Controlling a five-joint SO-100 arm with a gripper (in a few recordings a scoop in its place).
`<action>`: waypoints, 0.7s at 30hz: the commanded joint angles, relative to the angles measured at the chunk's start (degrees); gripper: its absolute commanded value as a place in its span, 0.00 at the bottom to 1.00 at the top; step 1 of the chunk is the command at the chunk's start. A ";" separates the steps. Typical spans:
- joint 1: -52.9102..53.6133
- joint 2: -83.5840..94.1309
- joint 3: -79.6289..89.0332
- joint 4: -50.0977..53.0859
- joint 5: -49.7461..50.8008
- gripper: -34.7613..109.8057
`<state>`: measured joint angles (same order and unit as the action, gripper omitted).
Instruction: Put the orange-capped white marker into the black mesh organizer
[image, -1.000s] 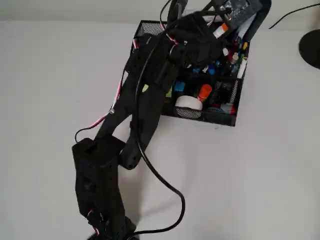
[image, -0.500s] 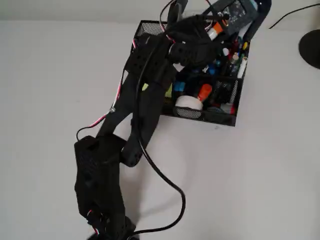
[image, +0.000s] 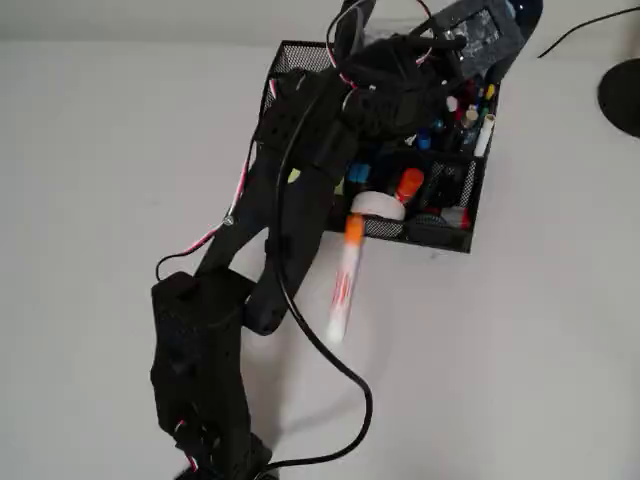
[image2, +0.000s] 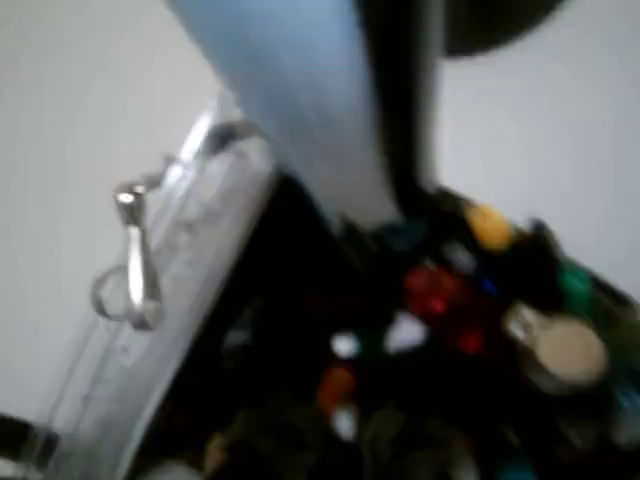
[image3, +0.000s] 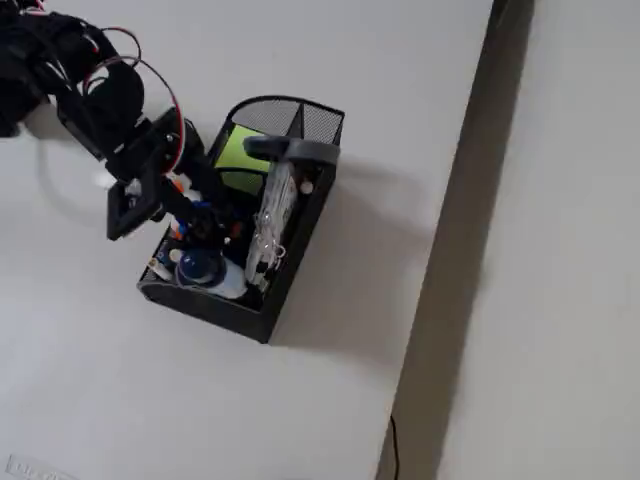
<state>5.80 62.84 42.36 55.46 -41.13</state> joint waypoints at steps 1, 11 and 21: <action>2.55 5.54 -5.36 15.64 6.24 0.34; 3.16 3.34 -12.39 48.87 31.38 0.28; -1.85 15.56 5.98 48.52 19.07 0.25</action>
<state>6.15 67.68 44.56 101.43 -19.60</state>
